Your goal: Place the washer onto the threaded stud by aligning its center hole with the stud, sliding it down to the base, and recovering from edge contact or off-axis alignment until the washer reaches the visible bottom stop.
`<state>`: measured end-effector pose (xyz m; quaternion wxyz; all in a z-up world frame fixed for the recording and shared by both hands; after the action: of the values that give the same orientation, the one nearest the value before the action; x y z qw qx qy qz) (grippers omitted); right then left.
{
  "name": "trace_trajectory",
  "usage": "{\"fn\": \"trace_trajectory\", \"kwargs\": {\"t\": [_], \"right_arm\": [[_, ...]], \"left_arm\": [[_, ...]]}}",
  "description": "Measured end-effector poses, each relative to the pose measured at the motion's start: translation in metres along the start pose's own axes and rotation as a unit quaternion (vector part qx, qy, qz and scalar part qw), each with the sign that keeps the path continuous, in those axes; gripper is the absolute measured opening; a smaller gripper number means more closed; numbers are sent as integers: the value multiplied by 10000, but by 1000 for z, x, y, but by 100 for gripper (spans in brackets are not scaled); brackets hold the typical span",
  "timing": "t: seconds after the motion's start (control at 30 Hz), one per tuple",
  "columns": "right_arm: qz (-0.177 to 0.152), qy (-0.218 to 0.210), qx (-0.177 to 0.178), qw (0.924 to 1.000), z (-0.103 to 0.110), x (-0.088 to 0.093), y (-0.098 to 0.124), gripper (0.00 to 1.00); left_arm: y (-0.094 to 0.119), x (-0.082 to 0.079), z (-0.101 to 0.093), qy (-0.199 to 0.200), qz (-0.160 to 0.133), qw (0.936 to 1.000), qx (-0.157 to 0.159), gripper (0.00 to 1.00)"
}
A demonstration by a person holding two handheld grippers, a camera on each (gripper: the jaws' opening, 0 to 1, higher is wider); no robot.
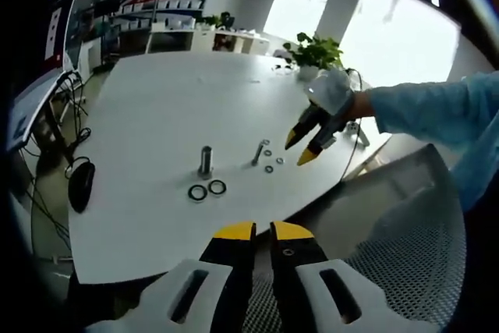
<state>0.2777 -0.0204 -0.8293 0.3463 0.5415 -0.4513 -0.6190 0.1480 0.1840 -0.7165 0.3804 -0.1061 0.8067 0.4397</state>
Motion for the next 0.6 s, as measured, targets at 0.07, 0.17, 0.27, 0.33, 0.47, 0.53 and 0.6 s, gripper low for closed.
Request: {"fn": "trace_trajectory", "kwargs": {"t": [0.07, 0.17, 0.27, 0.33, 0.47, 0.53, 0.6], "right_arm": [[61, 9, 57, 10000, -3, 1, -6, 31], [128, 43, 156, 9998, -7, 2, -12, 31], [180, 48, 202, 9996, -10, 4, -16, 31], [225, -9, 185, 9996, -11, 6, -18, 30], [266, -9, 204, 9994, -15, 10, -23, 28], [304, -3, 221, 9993, -16, 12, -24, 27], [347, 17, 226, 9991, -17, 13, -26, 27]], "left_arm": [[0, -1, 0, 16, -18, 10000, 0, 5], [0, -2, 1, 32, -68, 10000, 4, 5], [0, -1, 0, 42, -46, 10000, 14, 5], [0, -1, 0, 51, -39, 10000, 15, 5], [0, 0, 0, 72, -26, 10000, 12, 5], [0, 0, 0, 79, -17, 10000, 12, 5], [0, 0, 0, 81, -18, 10000, 15, 5]]}}
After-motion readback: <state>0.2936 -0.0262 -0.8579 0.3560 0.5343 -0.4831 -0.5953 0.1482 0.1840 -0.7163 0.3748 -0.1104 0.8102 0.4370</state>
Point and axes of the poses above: the point that each gripper's makers call its tool centre point, and the gripper's own axes: y roughly backward along the fingers, z roughly to its left, x roughly out of its underside, the point moved 2 cm from there along y, roughly backward along the fingers, and after that the axes turned 3 degrees about x, right-handed, at the moved point
